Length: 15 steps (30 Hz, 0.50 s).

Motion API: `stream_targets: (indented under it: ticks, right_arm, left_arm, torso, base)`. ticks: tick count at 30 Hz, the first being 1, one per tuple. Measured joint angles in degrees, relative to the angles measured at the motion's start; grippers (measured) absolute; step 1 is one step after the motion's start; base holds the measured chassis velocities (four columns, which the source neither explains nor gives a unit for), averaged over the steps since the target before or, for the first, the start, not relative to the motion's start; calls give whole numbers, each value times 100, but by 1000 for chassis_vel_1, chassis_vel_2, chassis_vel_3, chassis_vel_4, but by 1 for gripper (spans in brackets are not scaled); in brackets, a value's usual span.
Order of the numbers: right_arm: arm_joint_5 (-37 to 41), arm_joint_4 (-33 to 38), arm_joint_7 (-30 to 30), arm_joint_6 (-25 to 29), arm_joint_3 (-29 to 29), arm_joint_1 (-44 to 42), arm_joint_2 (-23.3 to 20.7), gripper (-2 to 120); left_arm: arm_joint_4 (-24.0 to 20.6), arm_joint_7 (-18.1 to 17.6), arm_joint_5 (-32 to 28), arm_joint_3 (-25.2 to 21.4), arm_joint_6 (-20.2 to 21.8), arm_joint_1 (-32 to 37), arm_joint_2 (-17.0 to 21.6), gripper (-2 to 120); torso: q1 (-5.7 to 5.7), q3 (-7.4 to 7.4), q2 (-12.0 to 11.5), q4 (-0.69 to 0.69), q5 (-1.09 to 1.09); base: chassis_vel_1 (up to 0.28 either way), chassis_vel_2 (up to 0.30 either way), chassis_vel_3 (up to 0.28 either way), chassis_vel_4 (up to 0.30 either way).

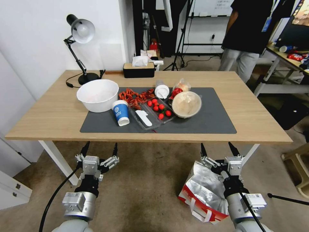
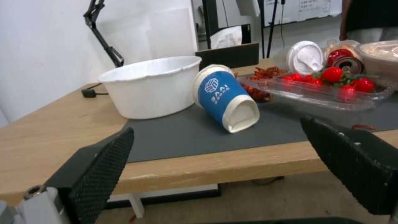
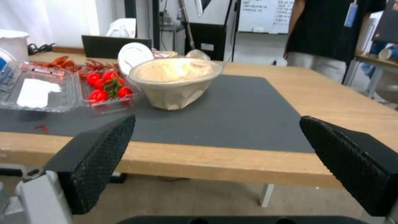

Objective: Pick up the food delivery bag from the floor and place it on the table.

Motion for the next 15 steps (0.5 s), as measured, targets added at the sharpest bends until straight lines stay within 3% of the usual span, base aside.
stream_targets:
  ticks: [4,7,8,9,10,12,15]
  right_arm:
    - [421,64,-324,-632,-85,-107,-153,100]
    - [738,58,-576,-960,-85,-115,-291,100]
    - [738,58,-576,-960,-85,-115,-291,100]
    - [788,44,-602,-962,-61,-97,-317,100]
    - [821,43,-623,-958,-16,-78,-353,100]
    - [834,43,-627,-949,0,-74,-366,100]
    - [906,40,-735,-775,99,-50,-456,100]
  left_arm:
    - [-30,-359,-317,220,199,12,146,100]
    - [-122,-1057,-924,644,586,45,435,100]
    - [-122,-1057,-924,644,586,45,435,100]
    - [-157,-1327,-1162,813,741,57,545,100]
    - [-174,-1509,-1358,965,756,114,670,100]
    - [-174,-1534,-1396,1000,692,171,716,100]
    - [-83,-1631,-1322,1020,272,336,827,100]
  torso:
    - [0,0,0,1,-1]
    - [0,0,0,1,-1]
    - [0,0,0,1,-1]
    - [0,0,0,0,1]
    - [0,0,0,-2,-2]
    - [0,0,0,-2,-1]
    - [0,0,0,1,-2]
  base:
    - [0,0,0,0]
    - [0,0,0,0]
    - [0,0,0,0]
    - [0,0,0,0]
    - [0,0,0,0]
    - [0,0,0,0]
    - [0,0,0,0]
